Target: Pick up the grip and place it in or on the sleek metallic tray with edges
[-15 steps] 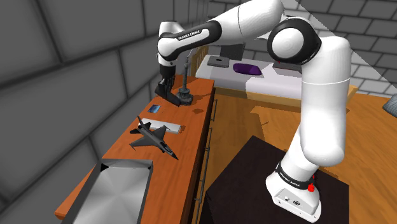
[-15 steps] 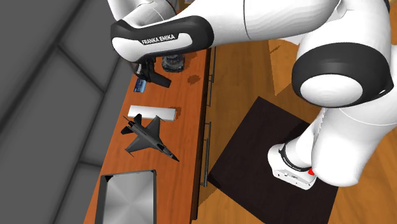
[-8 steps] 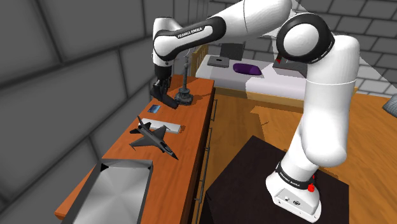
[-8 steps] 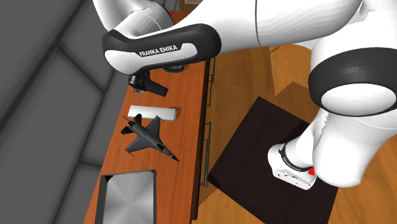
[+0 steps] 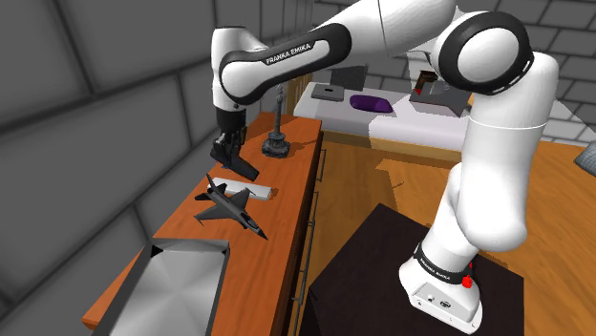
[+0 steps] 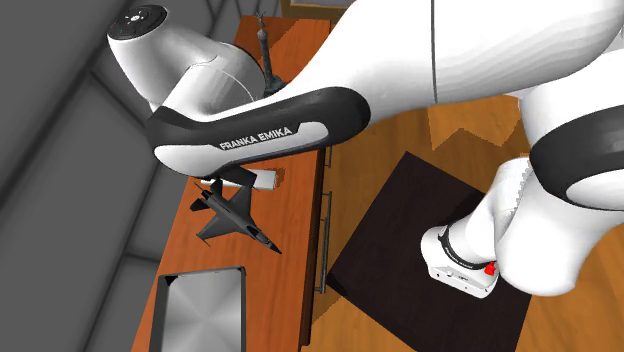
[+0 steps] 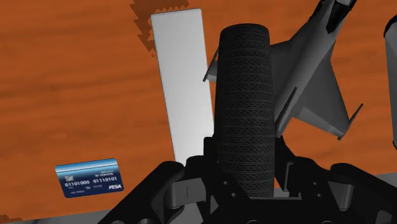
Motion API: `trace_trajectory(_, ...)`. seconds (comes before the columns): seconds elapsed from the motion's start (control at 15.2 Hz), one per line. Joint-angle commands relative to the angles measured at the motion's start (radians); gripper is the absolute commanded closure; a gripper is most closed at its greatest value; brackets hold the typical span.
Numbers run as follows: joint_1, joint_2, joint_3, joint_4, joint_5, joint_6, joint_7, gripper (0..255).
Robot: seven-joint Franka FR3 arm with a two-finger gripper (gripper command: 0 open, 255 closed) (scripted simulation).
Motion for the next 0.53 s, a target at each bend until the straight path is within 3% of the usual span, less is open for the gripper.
trace_trajectory(0.0,0.032,-0.004,0.018,-0.008,-0.007,0.007,0.054,255)
trace_trajectory(0.46,0.13,-0.004,0.073,-0.009,-0.031,0.013,0.216,255)
